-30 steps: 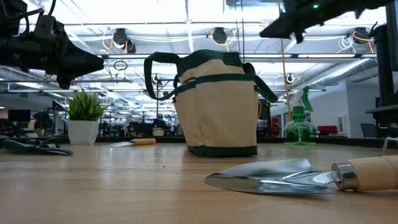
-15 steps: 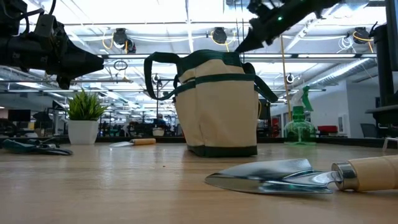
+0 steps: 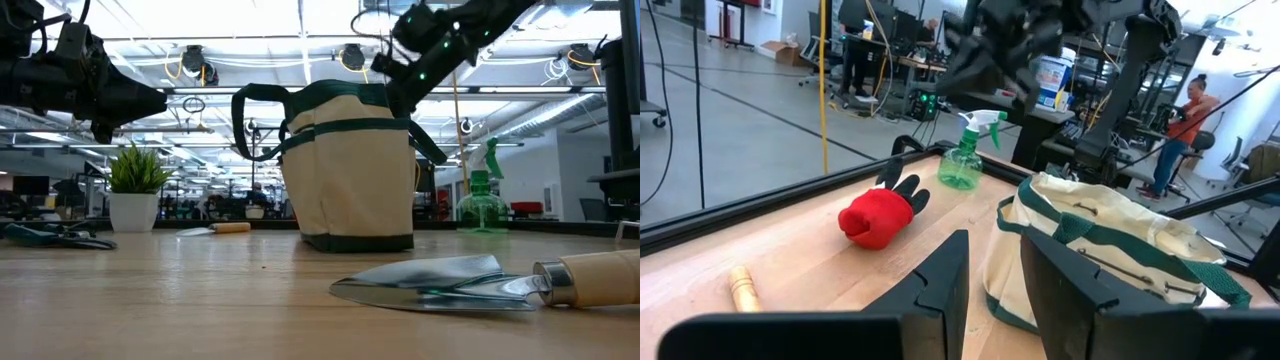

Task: Pick & Place Garden tools in Gardening bag
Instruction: Put the red gloves into the light brown gardening bag

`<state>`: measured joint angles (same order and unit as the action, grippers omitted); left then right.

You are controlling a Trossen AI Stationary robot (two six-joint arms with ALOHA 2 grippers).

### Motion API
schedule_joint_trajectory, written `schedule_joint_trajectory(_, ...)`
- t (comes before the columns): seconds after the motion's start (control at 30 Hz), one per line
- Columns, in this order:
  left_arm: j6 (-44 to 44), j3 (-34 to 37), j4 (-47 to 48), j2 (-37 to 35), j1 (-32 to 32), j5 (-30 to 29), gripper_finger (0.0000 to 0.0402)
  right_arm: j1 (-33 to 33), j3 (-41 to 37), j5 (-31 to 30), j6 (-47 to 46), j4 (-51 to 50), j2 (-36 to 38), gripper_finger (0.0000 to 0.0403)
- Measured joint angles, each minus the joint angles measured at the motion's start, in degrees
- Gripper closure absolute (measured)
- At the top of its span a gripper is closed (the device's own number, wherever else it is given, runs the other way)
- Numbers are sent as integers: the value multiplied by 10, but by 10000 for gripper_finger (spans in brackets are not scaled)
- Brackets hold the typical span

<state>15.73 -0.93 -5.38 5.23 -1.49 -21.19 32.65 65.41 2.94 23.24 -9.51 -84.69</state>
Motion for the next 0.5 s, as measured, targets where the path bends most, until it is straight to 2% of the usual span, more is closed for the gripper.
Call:
schedule_joint_trajectory(0.13, 0, 0, 0, 0, 0, 0, 302, 6, 0, 34, 0, -3, -39, 399)
schedule_joint_trajectory(0.5, 1, 0, 0, 0, 0, 0, 302, 14, 0, 15, 12, 4, -128, 393)
